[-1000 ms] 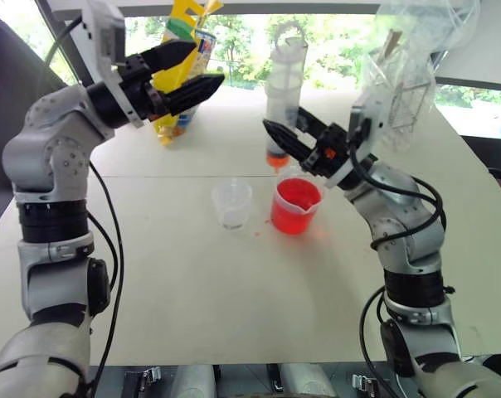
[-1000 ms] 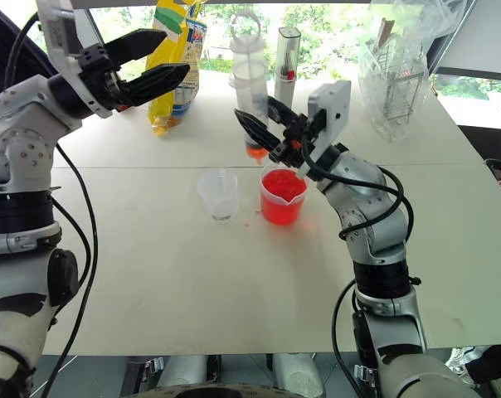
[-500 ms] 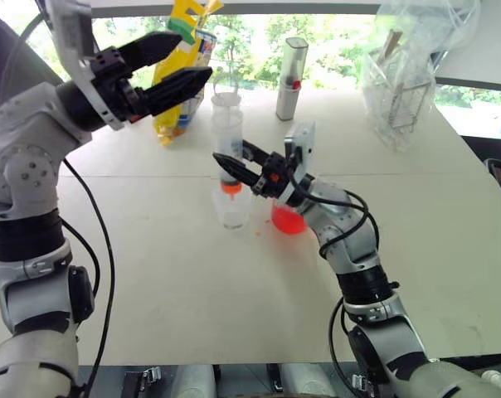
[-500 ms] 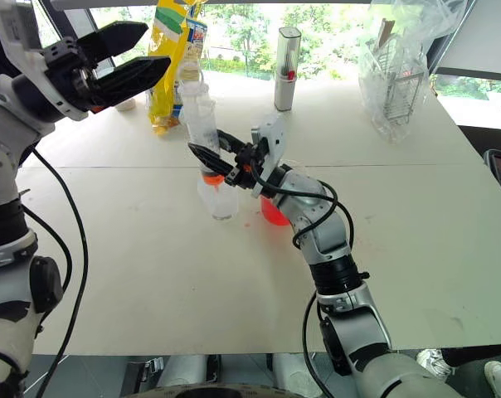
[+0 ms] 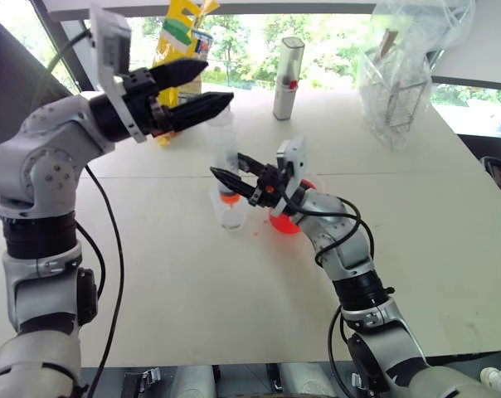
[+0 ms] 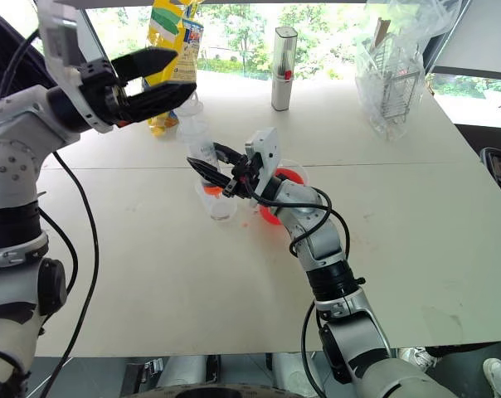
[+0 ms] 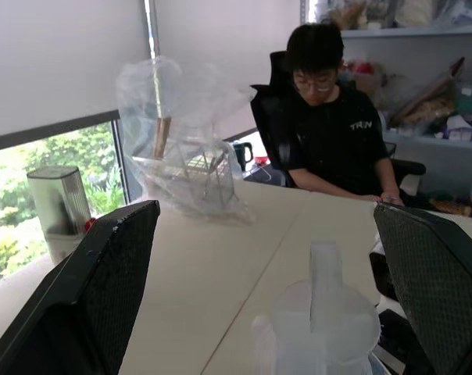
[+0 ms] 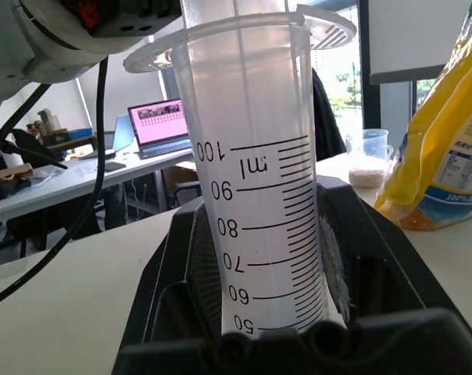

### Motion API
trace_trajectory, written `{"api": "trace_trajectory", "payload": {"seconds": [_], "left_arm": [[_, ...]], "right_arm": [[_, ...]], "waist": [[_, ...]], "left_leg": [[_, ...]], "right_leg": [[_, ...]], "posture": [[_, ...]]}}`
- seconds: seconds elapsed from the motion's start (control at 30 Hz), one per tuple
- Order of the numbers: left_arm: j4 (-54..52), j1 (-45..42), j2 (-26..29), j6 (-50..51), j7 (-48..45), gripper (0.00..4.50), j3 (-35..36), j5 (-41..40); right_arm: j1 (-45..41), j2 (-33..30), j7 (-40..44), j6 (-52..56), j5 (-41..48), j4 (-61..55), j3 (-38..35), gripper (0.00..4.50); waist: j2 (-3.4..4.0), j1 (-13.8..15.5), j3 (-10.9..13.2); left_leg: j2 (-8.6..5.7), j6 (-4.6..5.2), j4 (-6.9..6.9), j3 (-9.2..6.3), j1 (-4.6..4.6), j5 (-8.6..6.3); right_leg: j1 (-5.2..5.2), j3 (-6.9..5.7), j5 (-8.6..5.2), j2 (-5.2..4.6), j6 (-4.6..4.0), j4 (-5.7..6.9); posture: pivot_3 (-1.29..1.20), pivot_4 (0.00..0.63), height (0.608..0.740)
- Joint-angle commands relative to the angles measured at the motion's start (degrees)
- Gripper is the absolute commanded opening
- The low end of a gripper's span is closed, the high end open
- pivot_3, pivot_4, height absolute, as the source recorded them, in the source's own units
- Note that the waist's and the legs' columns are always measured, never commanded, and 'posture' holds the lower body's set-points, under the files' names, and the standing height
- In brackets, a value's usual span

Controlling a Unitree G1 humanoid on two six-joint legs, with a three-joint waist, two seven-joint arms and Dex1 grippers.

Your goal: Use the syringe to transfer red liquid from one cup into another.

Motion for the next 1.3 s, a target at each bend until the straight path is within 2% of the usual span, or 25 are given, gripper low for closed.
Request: {"api": "trace_trajectory", "payload": {"seconds": [0.03, 0.1, 0.2, 0.4, 0.43, 0.47, 0.77, 0.87, 1.03, 1.3], "left_arm": [[-0.1, -0.2, 1.1, -1.7, -0.7, 4.48, 0.3, 1.1], [-0.2, 0.1, 1.2, -1.9, -1.0, 4.48, 0.0, 1.7], [-0.2, 0.3, 0.9, -2.0, -1.1, 3.73, 0.3, 1.8], [-1.3, 1.2, 0.7, -1.7, -1.4, 0.77, 0.5, 1.3], [-1.4, 1.3, 0.6, -1.7, -1.4, 0.33, 0.5, 1.3], [-1.5, 1.3, 0.6, -1.6, -1.5, 0.12, 0.4, 1.1], [-0.8, 1.6, -0.1, -1.1, -0.6, 0.12, 0.9, 0.6], [-0.1, 0.9, -0.2, -1.0, 0.5, 0.87, 1.3, 0.5], [-0.1, 0.5, -0.4, -2.1, 0.8, 3.24, 0.7, 1.3], [-0.1, 1.5, -1.5, -2.5, 0.8, 3.24, -1.2, 2.7]], "right_arm": [[-1.0, 0.7, -0.1, -1.6, 0.0, -0.5, -0.7, 1.35], [-1.2, 0.7, -0.1, -1.8, -0.1, -0.1, -0.8, 1.35], [-1.4, 0.7, 0.0, -2.0, -0.3, 0.3, -0.8, 1.35], [-2.1, 0.5, 0.4, -2.4, -0.5, 1.5, -1.1, 1.35], [-2.3, 0.4, 0.4, -2.5, -0.5, 1.8, -1.1, 1.35], [-2.5, 0.4, 0.5, -2.5, -0.5, 2.0, -1.2, 1.35], [-4.4, 0.3, 0.9, -2.8, -0.5, 3.6, -2.1, 1.35], [-4.4, 0.3, 1.0, -2.8, -0.6, 3.6, -2.2, 1.35], [-4.4, 0.5, 1.0, -2.6, -0.6, 3.4, -2.2, 1.35], [-4.4, 0.6, 1.1, -2.4, -0.6, 3.0, -2.0, 1.35]], "waist": [[0.0, 0.0, 0.0], [0.0, 0.0, 0.0], [0.0, 0.1, 0.0], [0.0, 0.1, 0.0], [0.0, 0.1, 0.0], [0.0, 0.0, 0.0], [0.0, 0.1, 0.0], [0.0, 0.1, 0.0], [0.0, 0.0, 0.0], [0.0, 0.1, 0.0]], "left_leg": [[0.0, 0.0, 0.0, 0.0, 0.0, 0.0], [0.0, 0.0, 0.0, -0.01, 0.0, 0.0], [0.0, 0.0, 0.0, 0.0, 0.0, 0.0], [0.0, 0.0, 0.0, -0.01, -0.01, 0.0], [0.0, 0.0, 0.0, -0.01, -0.01, 0.0], [0.0, 0.0, -0.01, -0.01, 0.0, 0.0], [0.0, 0.0, 0.0, -0.01, -0.01, 0.0], [0.0, 0.0, 0.0, -0.01, -0.01, 0.0], [0.0, 0.0, -0.01, -0.01, -0.01, 0.0], [0.0, 0.0, -0.01, -0.01, -0.01, 0.0]], "right_leg": [[0.0, 0.0, 0.0, 0.0, 0.0, 0.0], [0.0, 0.0, 0.0, 0.01, 0.0, 0.0], [0.0, 0.0, 0.0, 0.01, 0.0, -0.01], [0.0, 0.01, 0.0, 0.0, 0.0, -0.01], [0.0, 0.01, 0.0, 0.0, 0.0, -0.01], [0.0, 0.01, 0.0, 0.0, 0.0, -0.01], [0.0, 0.01, 0.0, -0.01, 0.0, -0.01], [0.0, 0.01, 0.0, -0.01, 0.0, -0.01], [0.0, 0.01, 0.0, -0.02, 0.0, -0.01], [0.0, 0.01, 0.0, -0.01, 0.0, -0.02]], "posture": [[0.0, 0.15, 0.74], [0.0, 0.15, 0.74], [0.0, 0.15, 0.74], [0.0, 0.15, 0.74], [0.0, 0.15, 0.74], [0.0, 0.15, 0.74], [0.0, 0.15, 0.74], [0.0, 0.15, 0.74], [0.0, 0.15, 0.74], [0.0, 0.15, 0.74]]}}
